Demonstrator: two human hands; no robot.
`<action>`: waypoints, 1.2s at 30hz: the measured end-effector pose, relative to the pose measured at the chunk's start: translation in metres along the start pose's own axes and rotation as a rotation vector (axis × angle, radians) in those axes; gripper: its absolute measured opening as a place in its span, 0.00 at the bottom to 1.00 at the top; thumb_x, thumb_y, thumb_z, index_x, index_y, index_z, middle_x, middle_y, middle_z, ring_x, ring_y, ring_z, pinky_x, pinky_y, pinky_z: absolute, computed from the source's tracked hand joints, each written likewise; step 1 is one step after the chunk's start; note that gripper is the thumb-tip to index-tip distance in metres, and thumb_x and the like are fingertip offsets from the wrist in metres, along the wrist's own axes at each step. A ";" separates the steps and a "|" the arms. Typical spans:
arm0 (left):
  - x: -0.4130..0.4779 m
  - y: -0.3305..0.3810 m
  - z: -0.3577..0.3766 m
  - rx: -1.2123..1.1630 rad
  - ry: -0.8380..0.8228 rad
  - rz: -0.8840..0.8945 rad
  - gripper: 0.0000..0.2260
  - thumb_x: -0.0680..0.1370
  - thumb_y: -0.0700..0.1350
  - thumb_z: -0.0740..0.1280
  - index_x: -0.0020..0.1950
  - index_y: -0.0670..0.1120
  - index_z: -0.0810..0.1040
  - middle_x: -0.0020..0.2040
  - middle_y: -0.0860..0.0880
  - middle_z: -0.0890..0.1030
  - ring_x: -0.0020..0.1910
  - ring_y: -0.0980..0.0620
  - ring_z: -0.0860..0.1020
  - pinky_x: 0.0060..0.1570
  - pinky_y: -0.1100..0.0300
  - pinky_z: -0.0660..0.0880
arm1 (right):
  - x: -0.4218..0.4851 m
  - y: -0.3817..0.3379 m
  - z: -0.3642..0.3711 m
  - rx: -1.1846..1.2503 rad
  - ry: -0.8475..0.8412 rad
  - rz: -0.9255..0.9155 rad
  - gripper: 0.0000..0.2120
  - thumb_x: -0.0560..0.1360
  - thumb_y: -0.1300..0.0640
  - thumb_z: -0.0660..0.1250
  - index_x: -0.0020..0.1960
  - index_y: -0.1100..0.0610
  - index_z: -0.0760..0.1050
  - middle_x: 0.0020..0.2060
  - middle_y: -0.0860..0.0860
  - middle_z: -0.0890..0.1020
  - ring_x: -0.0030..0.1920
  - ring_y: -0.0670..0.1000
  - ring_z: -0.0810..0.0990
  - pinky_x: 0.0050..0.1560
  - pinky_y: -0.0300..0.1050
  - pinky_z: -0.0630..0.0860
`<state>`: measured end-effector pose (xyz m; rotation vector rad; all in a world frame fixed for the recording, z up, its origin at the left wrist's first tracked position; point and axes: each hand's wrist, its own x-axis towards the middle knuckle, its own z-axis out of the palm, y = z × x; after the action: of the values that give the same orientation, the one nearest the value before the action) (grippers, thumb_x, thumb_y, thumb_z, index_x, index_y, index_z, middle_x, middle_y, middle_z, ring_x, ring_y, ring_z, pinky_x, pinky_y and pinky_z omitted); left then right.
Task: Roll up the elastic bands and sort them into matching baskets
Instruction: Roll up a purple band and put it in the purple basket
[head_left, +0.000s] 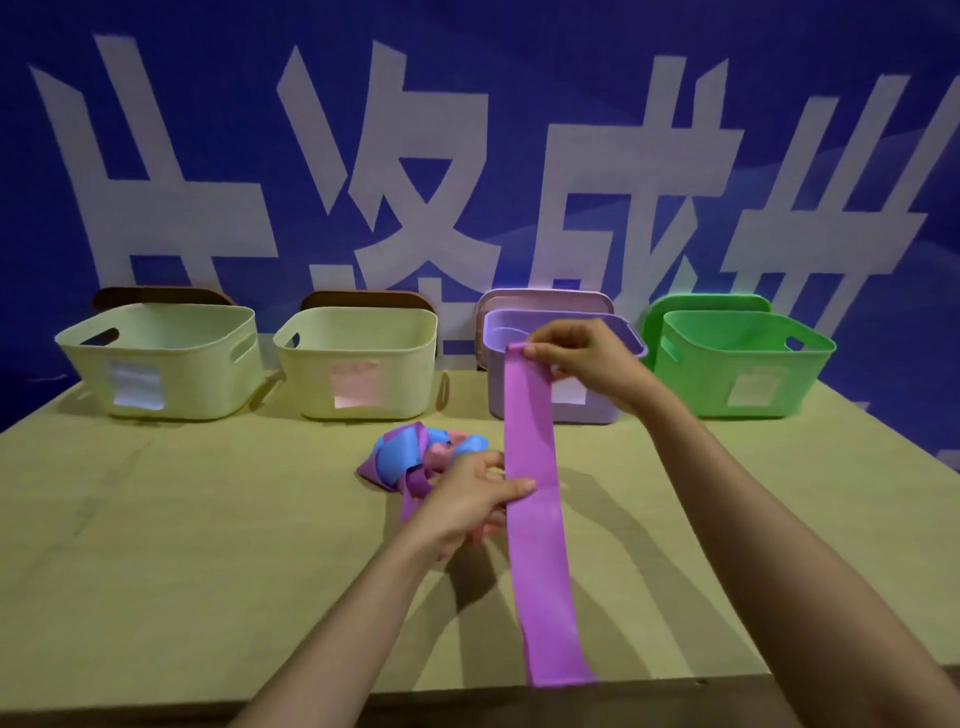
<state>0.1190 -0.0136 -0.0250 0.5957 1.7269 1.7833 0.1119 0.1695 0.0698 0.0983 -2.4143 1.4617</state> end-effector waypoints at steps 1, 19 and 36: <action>0.002 -0.016 0.000 0.025 0.027 -0.043 0.05 0.76 0.32 0.65 0.50 0.38 0.75 0.30 0.52 0.82 0.26 0.59 0.79 0.24 0.69 0.72 | -0.005 0.015 0.007 0.009 -0.019 0.032 0.04 0.75 0.62 0.68 0.49 0.63 0.80 0.37 0.56 0.77 0.38 0.48 0.73 0.37 0.36 0.75; -0.012 0.005 0.001 0.176 0.431 0.348 0.07 0.74 0.38 0.71 0.48 0.49 0.77 0.45 0.52 0.81 0.41 0.64 0.79 0.44 0.70 0.75 | -0.069 0.027 0.031 0.002 0.028 -0.008 0.04 0.71 0.63 0.73 0.44 0.56 0.83 0.33 0.50 0.83 0.32 0.39 0.77 0.38 0.31 0.73; -0.018 0.012 0.010 -0.111 0.296 0.222 0.03 0.76 0.38 0.68 0.46 0.45 0.81 0.41 0.50 0.82 0.43 0.52 0.79 0.42 0.59 0.76 | -0.109 0.014 0.051 0.340 0.196 0.089 0.07 0.73 0.69 0.67 0.49 0.62 0.82 0.42 0.52 0.85 0.41 0.44 0.82 0.40 0.36 0.76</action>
<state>0.1382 -0.0183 -0.0113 0.5119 1.7931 2.2007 0.2001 0.1201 0.0028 -0.0744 -2.0232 1.8188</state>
